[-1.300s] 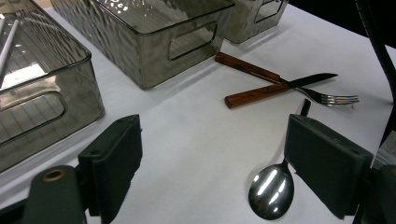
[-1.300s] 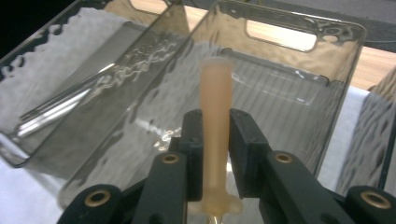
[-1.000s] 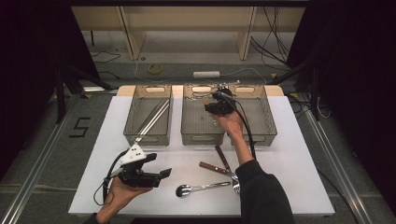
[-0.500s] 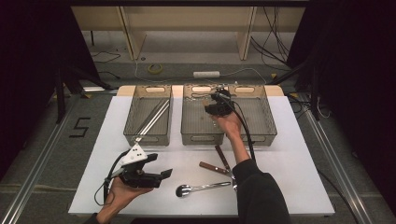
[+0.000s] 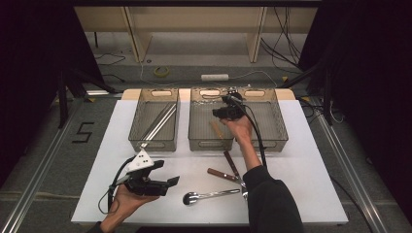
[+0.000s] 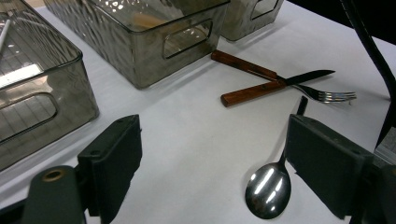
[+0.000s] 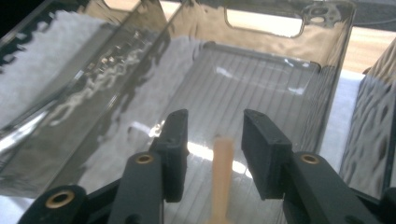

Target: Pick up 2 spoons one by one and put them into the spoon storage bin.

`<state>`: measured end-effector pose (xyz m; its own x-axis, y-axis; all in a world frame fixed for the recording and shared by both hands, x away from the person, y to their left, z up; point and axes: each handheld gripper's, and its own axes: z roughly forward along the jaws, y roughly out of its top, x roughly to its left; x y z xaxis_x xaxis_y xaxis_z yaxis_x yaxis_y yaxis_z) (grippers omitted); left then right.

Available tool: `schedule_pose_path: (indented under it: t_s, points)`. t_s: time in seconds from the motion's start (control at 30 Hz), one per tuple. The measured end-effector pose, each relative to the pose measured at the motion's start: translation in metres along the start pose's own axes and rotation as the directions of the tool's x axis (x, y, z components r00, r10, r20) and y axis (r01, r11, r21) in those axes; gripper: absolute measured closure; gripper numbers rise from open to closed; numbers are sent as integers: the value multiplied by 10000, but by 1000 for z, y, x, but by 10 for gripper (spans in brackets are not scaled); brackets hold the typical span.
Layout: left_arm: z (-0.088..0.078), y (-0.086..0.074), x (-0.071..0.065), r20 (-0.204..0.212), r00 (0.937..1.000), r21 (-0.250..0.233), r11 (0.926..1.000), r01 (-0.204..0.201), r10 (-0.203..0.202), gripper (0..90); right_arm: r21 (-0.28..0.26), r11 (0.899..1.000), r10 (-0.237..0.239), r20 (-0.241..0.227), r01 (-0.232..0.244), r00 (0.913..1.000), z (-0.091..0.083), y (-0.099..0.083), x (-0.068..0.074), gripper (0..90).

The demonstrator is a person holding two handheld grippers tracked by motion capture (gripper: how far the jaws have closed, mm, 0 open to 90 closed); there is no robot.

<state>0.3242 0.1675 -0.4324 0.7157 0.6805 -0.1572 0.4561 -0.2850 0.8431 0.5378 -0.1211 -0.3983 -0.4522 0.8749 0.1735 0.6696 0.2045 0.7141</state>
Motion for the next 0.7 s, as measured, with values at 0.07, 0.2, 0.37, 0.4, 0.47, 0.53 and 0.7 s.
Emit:
schedule_pose_path:
  t_s: [0.07,0.2,0.37,0.4,0.47,0.53,0.7]
  points:
    - [1,-1,0,-6,10000,16,10000,26,-26,187,-146,9999,65,-232,-69,9997,-6,0,-1,562]
    - [1,0,0,36,9999,5,9999,117,-117,186,-454,9980,-474,-659,444,9967,-25,-2,2,490]
    - [1,0,-1,26,10000,45,10000,88,-89,185,-837,9894,-1277,-1163,1184,9850,-55,-15,10,422]
    - [1,0,0,30,10000,46,10000,73,-73,185,-890,9879,-1374,-1248,1269,9826,-61,-19,11,412]
    - [1,0,-1,29,10000,124,9999,37,-38,185,-982,9843,-1594,-1418,1464,9770,-71,-28,13,397]
    - [2,0,-2,21,10000,95,9999,59,-59,185,-1008,9817,-1755,-1480,1617,9733,-80,-38,14,381]
    - [4,0,-4,88,10000,168,9999,31,-32,185,-1155,9742,-2125,-1818,1938,9601,-103,-65,11,369]
